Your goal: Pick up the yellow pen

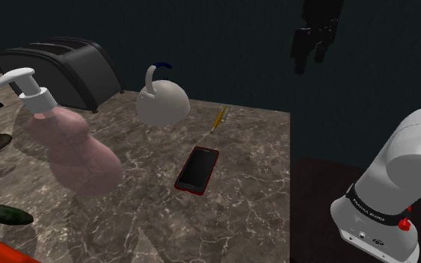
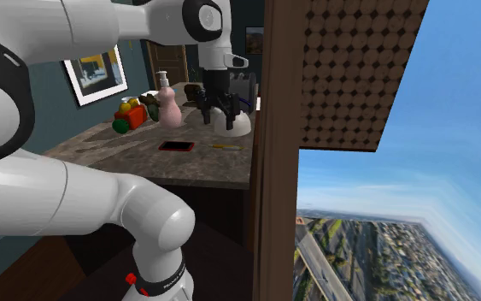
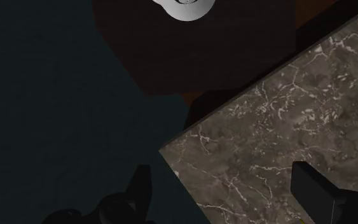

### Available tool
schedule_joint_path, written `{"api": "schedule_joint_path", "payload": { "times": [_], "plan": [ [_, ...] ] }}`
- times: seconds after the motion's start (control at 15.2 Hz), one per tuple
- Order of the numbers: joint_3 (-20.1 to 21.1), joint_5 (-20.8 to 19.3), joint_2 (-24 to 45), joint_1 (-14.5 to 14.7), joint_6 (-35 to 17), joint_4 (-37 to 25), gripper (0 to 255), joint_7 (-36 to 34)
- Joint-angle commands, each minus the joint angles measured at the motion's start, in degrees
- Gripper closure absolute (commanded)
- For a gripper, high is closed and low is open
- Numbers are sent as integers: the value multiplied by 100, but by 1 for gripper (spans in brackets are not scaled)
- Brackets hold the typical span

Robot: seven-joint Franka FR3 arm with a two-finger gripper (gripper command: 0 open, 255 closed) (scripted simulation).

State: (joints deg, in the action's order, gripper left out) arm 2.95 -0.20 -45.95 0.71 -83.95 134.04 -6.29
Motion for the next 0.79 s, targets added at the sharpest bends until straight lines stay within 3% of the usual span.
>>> {"api": "schedule_joint_path", "payload": {
  "times": [0.0, 0.73],
  "plan": [
    [0, 0, 0, 0, 0, 0, 0, 0],
    [1446, 994, 1232, -608, -1871, 265, 0, -3364]
  ]
}}
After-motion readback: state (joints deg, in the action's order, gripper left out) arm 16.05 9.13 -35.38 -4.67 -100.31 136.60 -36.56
